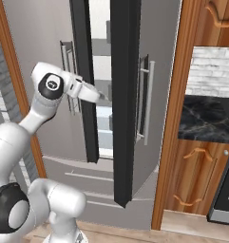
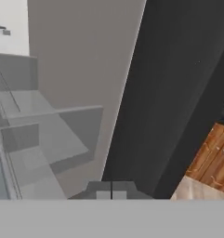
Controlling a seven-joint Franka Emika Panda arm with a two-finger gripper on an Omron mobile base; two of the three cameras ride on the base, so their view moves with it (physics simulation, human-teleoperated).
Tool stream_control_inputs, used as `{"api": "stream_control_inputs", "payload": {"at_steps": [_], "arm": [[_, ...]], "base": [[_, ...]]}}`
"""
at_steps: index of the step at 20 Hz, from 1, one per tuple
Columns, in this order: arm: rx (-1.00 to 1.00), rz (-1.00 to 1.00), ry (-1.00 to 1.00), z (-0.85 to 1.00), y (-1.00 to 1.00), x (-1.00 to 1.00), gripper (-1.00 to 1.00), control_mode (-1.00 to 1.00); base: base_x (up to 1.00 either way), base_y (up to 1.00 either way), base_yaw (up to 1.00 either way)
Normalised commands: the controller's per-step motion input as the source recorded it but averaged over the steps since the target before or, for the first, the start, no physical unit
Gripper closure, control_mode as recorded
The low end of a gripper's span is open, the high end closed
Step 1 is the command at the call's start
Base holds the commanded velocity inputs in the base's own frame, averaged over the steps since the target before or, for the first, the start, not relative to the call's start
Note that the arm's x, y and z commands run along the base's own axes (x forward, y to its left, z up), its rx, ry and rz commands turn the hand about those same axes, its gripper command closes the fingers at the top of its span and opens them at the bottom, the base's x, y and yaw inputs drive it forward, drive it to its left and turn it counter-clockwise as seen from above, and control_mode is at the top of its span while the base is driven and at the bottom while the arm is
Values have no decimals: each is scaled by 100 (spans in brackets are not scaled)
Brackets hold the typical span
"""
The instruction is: Open the fridge, remove the apple, lime, and fish, and place them on any counter.
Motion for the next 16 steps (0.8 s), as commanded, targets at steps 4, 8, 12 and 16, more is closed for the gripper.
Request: {"api": "stream_control_inputs", "payload": {"at_steps": [4, 8, 12, 16], "arm": [[-8, -12, -2, 0, -62, 0, 100, -100], [-3, -15, -1, 0, -76, 0, 100, -100], [-1, -14, -1, 0, -80, 0, 100, -100], [0, -17, 0, 0, -95, -44, 100, -100]], "base": [[0, 0, 0], [0, 0, 0], [0, 0, 0], [0, 0, 0]]}}
